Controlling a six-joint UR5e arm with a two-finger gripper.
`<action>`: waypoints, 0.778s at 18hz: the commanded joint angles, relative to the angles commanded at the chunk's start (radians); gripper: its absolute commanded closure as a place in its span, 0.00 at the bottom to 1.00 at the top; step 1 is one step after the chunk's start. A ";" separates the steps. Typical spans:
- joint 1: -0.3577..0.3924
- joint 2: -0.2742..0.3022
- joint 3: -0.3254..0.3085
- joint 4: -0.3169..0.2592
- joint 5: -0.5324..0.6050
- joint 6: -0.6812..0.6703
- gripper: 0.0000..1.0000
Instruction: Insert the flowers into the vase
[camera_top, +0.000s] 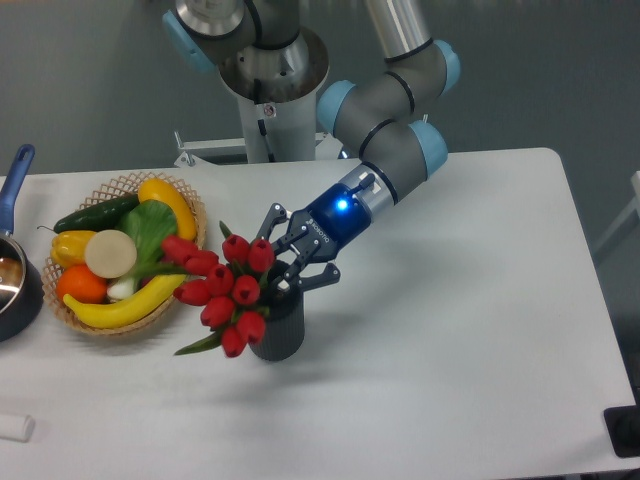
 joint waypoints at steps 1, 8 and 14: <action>0.000 0.000 0.002 0.000 0.000 0.002 0.48; 0.008 0.000 0.006 0.002 0.002 0.034 0.00; 0.055 0.075 -0.002 0.000 0.165 0.043 0.00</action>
